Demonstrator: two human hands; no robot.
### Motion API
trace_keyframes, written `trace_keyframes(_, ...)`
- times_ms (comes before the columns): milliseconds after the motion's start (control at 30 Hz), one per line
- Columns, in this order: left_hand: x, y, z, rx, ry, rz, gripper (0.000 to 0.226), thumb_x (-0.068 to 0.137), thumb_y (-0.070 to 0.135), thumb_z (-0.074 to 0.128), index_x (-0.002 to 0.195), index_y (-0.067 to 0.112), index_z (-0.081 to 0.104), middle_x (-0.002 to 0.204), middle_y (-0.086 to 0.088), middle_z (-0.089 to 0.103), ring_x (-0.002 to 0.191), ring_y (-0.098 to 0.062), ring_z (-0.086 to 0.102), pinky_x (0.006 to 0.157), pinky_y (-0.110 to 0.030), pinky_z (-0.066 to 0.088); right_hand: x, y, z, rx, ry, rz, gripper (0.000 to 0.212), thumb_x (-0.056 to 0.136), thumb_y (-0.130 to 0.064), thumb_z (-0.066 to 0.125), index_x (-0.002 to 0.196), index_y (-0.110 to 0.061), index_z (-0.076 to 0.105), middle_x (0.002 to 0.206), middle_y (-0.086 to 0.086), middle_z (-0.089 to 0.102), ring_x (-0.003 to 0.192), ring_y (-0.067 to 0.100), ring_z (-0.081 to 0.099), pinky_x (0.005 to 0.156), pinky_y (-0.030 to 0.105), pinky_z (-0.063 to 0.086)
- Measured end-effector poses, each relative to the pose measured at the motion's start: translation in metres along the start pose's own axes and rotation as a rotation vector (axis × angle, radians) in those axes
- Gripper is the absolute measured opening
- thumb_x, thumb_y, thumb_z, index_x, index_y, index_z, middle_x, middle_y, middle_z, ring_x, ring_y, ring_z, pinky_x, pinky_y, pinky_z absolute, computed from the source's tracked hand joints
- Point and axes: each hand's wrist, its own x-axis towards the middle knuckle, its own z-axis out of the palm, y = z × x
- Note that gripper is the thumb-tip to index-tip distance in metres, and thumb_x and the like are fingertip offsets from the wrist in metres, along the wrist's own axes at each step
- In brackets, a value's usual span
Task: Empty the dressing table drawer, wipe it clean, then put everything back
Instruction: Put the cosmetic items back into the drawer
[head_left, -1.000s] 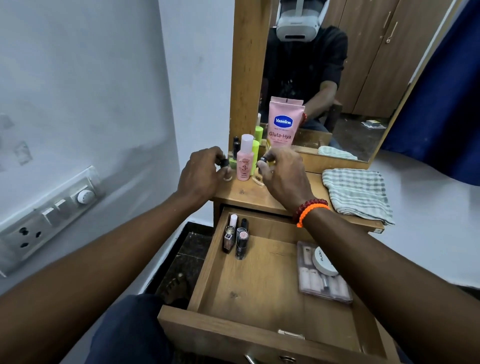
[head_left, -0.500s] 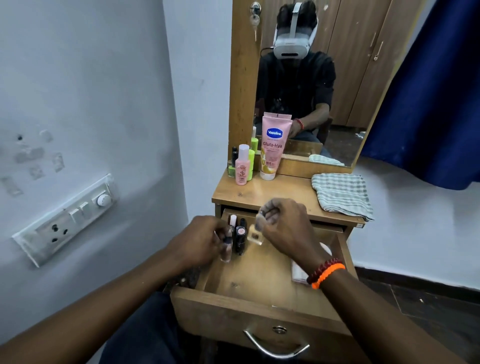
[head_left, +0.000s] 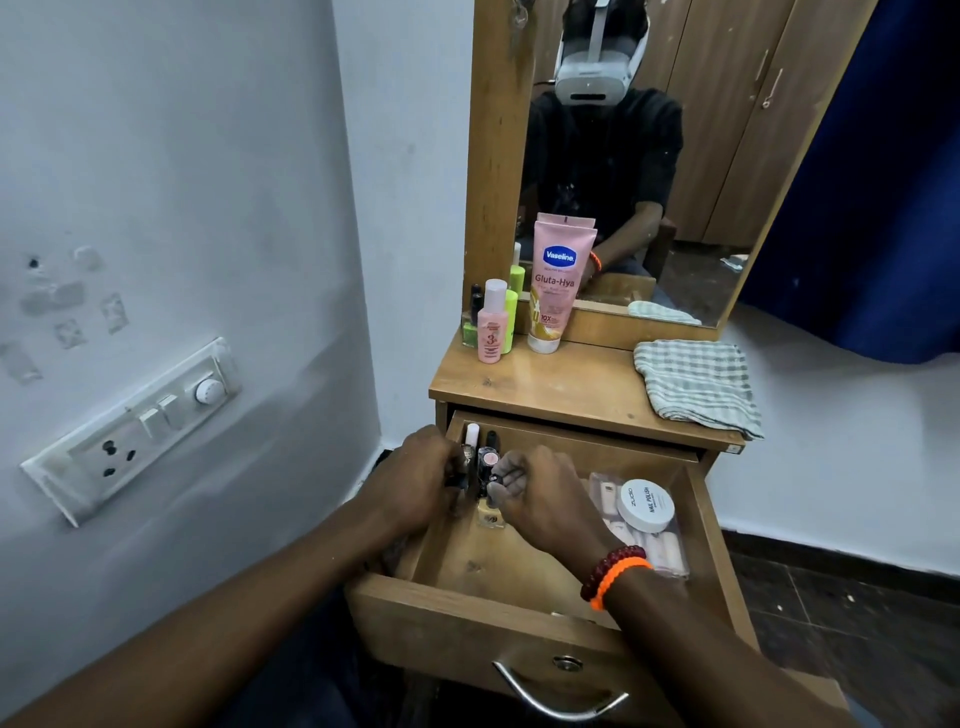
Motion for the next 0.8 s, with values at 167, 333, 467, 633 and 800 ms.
trace_keyframes(167, 0.001, 0.001, 0.005, 0.030, 0.017, -0.022, 0.014, 0.075, 0.018, 0.074, 0.088, 0.023, 0.071, 0.094, 0.002, 0.051, 0.080, -0.021, 0.060, 0.069, -0.033, 0.052, 0.001, 0.006, 0.004, 0.048, 0.020, 0.021, 0.002, 0.086, -0.020, 0.074, 0.084, -0.020, 0.073, 0.073, -0.005, 0.073, 0.071, 0.005, 0.070, 0.068, 0.040, 0.063)
trace_keyframes(333, 0.000, 0.001, 0.001, 0.029, 0.001, -0.003, 0.018, 0.073, 0.025, 0.078, 0.081, 0.029, 0.063, 0.092, 0.005, 0.050, 0.080, -0.017, 0.059, 0.067, -0.030, 0.049, -0.004, -0.002, -0.006, 0.032, 0.018, 0.017, 0.017, 0.083, -0.029, 0.082, 0.091, -0.015, 0.076, 0.078, -0.005, 0.073, 0.073, 0.006, 0.069, 0.069, 0.031, 0.061)
trace_keyframes(467, 0.005, 0.006, -0.022, -0.128, 0.087, 0.010, 0.005, 0.084, 0.022, 0.073, 0.084, 0.024, 0.068, 0.079, 0.007, 0.061, 0.069, -0.008, 0.061, 0.063, -0.028, 0.053, 0.007, -0.013, -0.034, 0.028, 0.066, -0.038, 0.013, 0.091, -0.029, 0.075, 0.083, -0.019, 0.073, 0.073, -0.007, 0.070, 0.068, 0.007, 0.068, 0.064, 0.029, 0.061)
trace_keyframes(633, 0.058, -0.003, -0.061, -0.175, 0.321, 0.012, 0.013, 0.087, 0.013, 0.068, 0.098, 0.018, 0.072, 0.088, 0.003, 0.072, 0.058, 0.001, 0.057, 0.067, -0.023, 0.047, 0.071, -0.021, -0.081, -0.045, 0.219, -0.065, 0.019, 0.097, -0.016, 0.059, 0.112, -0.018, 0.071, 0.100, 0.000, 0.069, 0.092, 0.015, 0.064, 0.079, 0.036, 0.057)
trace_keyframes(800, 0.129, -0.002, -0.084, -0.115, 0.406, -0.006, 0.041, 0.094, 0.007, 0.065, 0.134, 0.016, 0.061, 0.120, -0.009, 0.067, 0.101, -0.020, 0.063, 0.084, -0.024, 0.042, 0.137, -0.043, -0.099, -0.271, 0.196, -0.110, 0.053, 0.098, -0.004, 0.055, 0.149, -0.014, 0.050, 0.138, 0.016, 0.060, 0.129, 0.034, 0.054, 0.104, 0.050, 0.053)
